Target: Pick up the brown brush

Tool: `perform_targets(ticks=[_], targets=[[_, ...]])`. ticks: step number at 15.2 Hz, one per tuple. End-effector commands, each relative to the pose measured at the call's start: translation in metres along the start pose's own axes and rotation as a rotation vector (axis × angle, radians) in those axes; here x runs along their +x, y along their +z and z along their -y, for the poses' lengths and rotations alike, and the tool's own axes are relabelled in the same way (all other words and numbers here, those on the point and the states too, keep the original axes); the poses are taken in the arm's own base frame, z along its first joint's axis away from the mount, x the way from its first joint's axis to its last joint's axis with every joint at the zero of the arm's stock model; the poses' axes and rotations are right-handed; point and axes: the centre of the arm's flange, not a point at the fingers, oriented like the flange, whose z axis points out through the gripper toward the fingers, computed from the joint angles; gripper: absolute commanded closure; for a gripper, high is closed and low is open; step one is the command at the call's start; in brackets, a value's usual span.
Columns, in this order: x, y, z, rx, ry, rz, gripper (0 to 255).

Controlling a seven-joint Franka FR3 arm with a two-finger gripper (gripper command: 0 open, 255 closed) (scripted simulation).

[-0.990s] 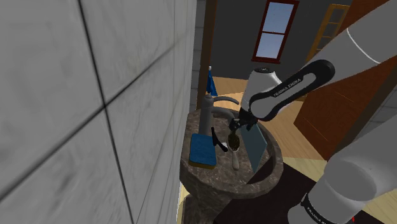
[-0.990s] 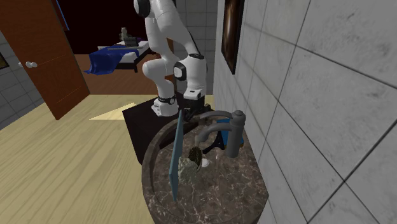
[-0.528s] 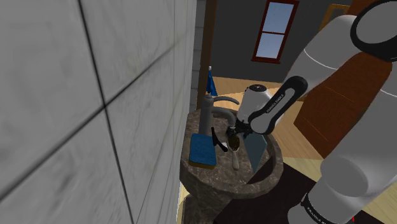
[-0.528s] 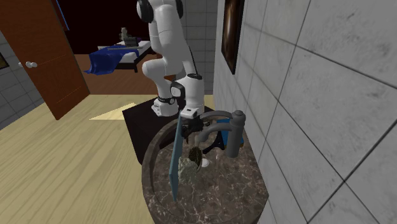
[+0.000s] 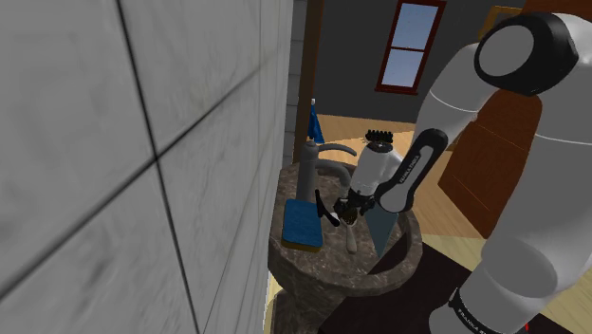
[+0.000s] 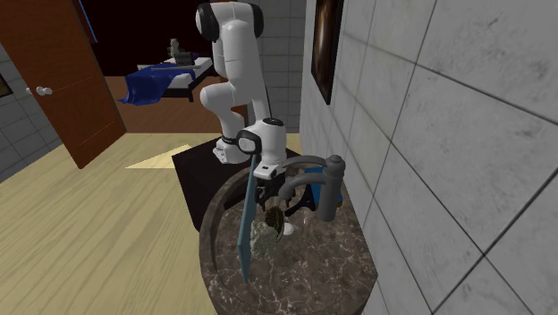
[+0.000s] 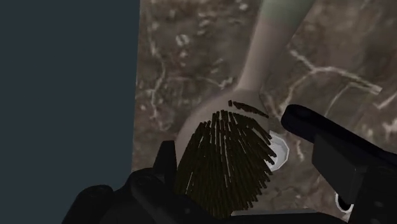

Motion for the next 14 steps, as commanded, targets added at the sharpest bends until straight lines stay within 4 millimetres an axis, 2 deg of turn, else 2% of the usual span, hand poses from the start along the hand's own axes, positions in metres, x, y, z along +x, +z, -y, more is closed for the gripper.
perform_targets(ticks=[1,2,10,14], targets=[[-0.005,0.010,-0.005,-0.016,0.011,0.019,0],[-0.007,0.011,-0.007,-0.016,0.011,0.019,255],[-0.009,0.013,-0.006,-0.016,0.011,0.019,255],[-0.002,-0.005,-0.006,-0.016,0.011,0.019,255]])
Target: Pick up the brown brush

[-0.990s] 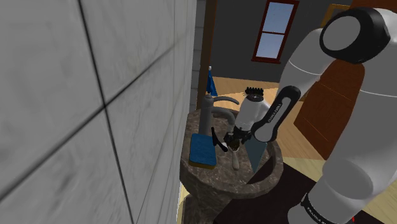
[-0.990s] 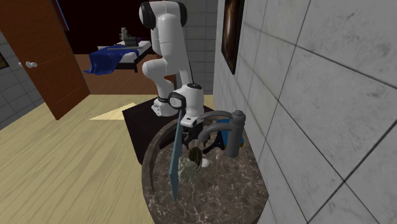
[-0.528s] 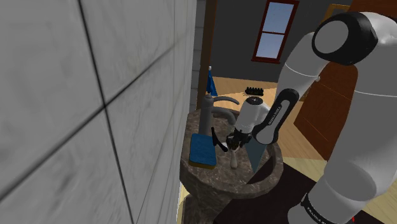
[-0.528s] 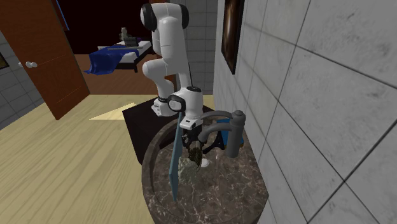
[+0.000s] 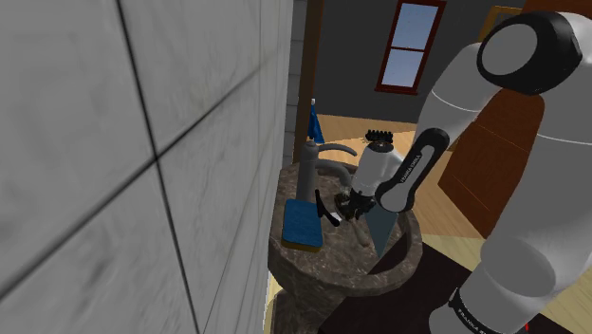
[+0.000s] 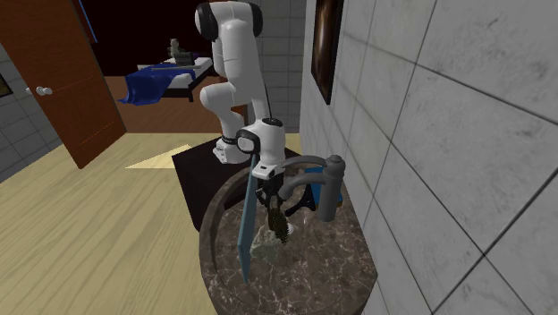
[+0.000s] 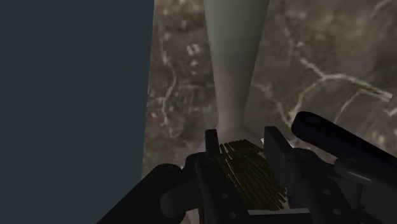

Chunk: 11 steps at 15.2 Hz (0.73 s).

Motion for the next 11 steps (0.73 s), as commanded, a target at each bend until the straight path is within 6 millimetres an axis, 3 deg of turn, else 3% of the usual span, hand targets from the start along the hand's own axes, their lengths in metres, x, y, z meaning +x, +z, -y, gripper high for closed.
perform_targets(ticks=[1,11], targets=[[0.002,-0.010,-0.001,-0.001,0.000,0.001,255],[0.012,-0.062,-0.003,-0.001,0.000,0.001,255]])
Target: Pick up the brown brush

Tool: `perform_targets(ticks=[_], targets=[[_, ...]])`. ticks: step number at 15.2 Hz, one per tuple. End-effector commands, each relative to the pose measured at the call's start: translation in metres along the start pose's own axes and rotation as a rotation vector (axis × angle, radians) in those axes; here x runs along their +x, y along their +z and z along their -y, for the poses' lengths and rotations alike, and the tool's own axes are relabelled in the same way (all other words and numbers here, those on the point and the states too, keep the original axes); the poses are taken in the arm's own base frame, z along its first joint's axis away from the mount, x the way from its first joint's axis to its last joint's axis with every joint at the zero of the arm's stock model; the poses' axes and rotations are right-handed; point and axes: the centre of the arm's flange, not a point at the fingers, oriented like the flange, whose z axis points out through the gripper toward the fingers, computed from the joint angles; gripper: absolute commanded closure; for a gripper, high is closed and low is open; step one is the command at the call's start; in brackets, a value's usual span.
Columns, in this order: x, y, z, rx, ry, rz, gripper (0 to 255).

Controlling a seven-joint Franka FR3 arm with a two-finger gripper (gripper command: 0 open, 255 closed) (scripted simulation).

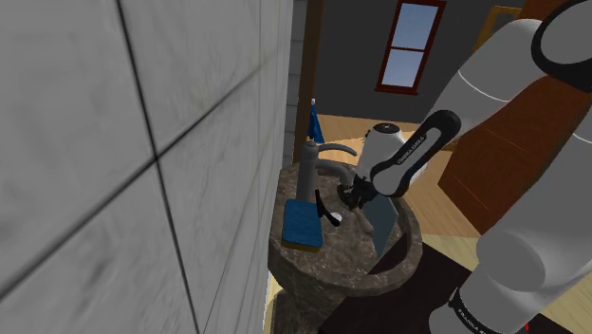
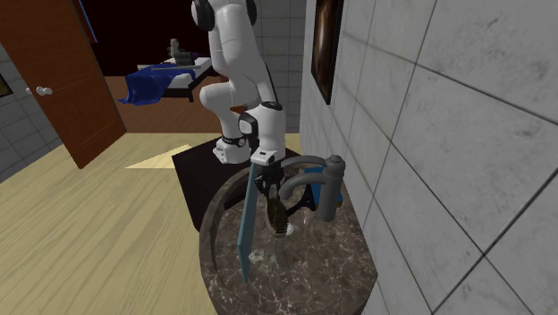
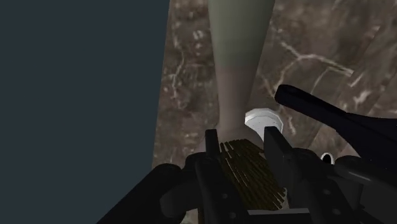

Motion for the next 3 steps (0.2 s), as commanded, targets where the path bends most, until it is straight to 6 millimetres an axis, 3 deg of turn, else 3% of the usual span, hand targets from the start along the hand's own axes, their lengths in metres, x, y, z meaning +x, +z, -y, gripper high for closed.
perform_targets(ticks=[1,3], targets=[[0.0027,-0.0121,-0.0008,0.001,0.002,0.000,255],[0.0029,-0.0129,-0.0008,0.001,0.002,0.000,255]])
